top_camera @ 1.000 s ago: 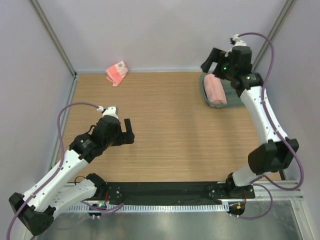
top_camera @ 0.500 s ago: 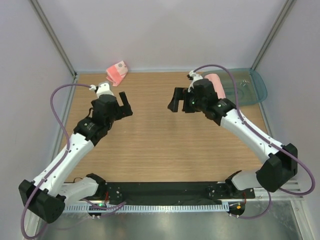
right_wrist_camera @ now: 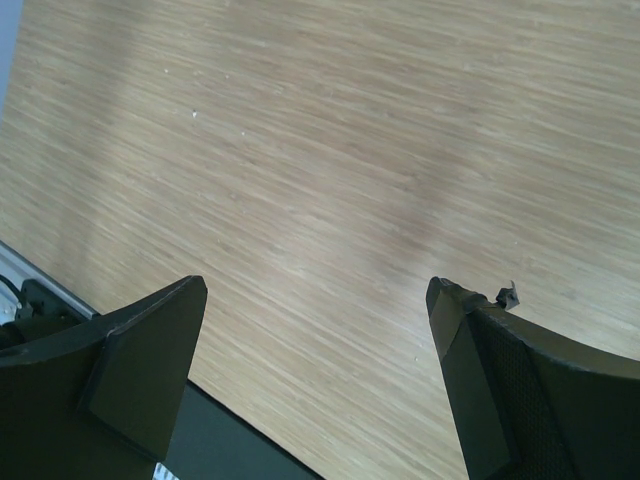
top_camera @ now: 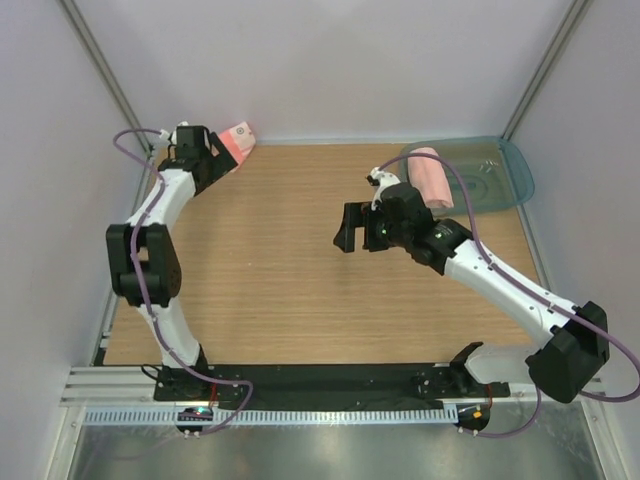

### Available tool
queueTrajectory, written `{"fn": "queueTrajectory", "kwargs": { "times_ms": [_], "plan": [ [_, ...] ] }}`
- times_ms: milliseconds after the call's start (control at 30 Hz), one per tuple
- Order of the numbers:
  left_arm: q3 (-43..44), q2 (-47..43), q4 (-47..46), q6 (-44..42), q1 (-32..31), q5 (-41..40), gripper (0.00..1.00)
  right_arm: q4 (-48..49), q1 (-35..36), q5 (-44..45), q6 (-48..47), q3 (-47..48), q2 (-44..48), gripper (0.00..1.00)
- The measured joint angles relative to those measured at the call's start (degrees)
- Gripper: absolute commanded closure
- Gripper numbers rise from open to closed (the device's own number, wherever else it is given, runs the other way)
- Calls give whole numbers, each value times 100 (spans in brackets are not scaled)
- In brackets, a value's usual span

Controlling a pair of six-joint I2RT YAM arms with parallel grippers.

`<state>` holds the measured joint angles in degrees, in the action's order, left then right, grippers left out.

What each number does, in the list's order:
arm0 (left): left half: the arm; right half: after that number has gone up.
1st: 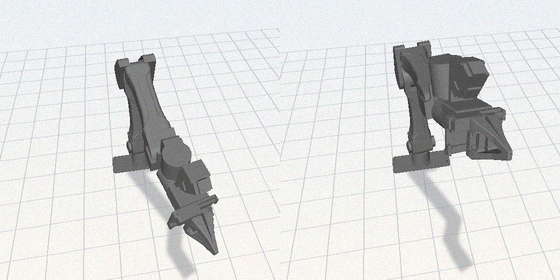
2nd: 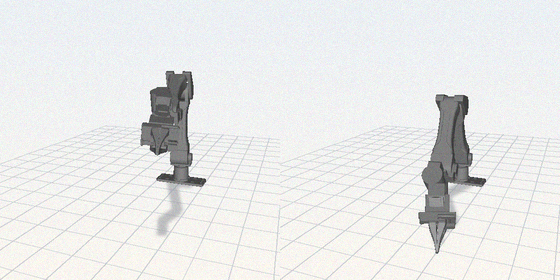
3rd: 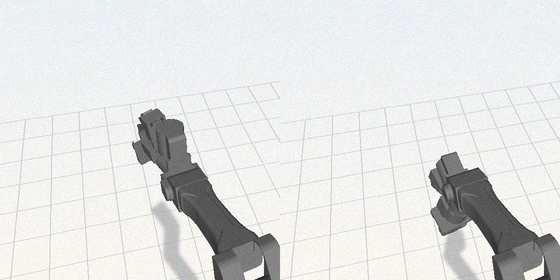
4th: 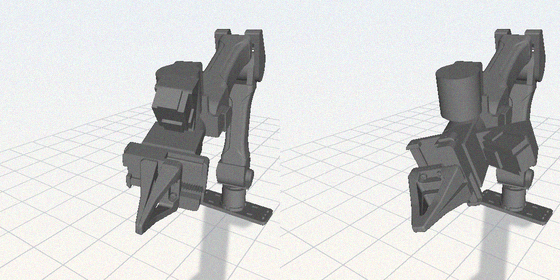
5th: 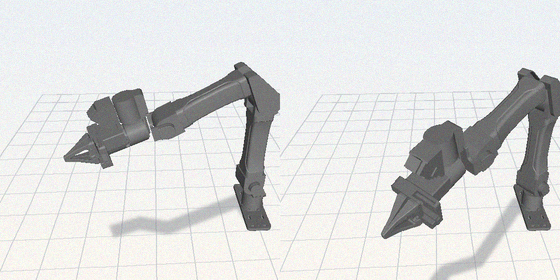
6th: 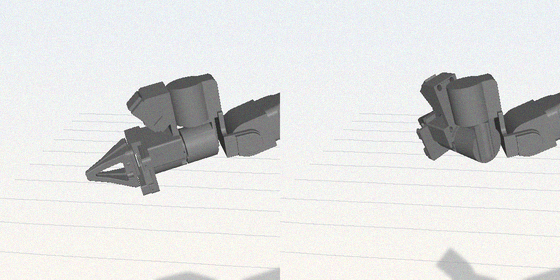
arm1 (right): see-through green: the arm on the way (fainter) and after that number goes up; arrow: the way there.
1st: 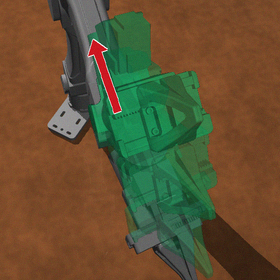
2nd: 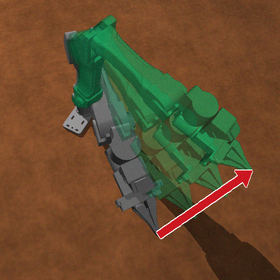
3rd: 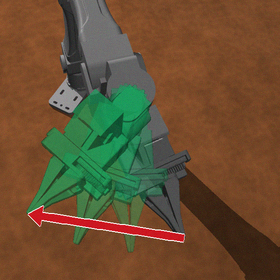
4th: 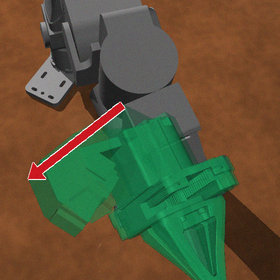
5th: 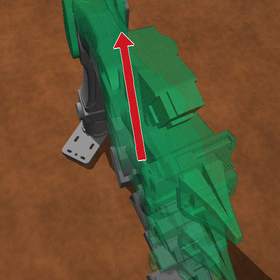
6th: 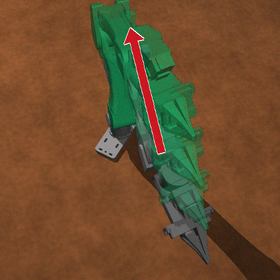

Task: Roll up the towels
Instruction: Grab a towel with the left arm

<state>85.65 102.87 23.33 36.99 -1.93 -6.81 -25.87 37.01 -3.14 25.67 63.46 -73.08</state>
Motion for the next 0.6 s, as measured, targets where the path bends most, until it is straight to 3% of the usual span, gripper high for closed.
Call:
{"fn": "queueTrajectory", "kwargs": {
  "times_ms": [200,367,600],
  "plan": [
    [1685,2022,57,55,129,417,6,-31,28,4,-11,-400,160,0],
    [2625,2966,81,63,131,695,8,-33,28,46,-42,-726,516,0],
    [4437,4369,234,205,133,815,18,111,28,98,-96,-789,586,0]
  ]
}}
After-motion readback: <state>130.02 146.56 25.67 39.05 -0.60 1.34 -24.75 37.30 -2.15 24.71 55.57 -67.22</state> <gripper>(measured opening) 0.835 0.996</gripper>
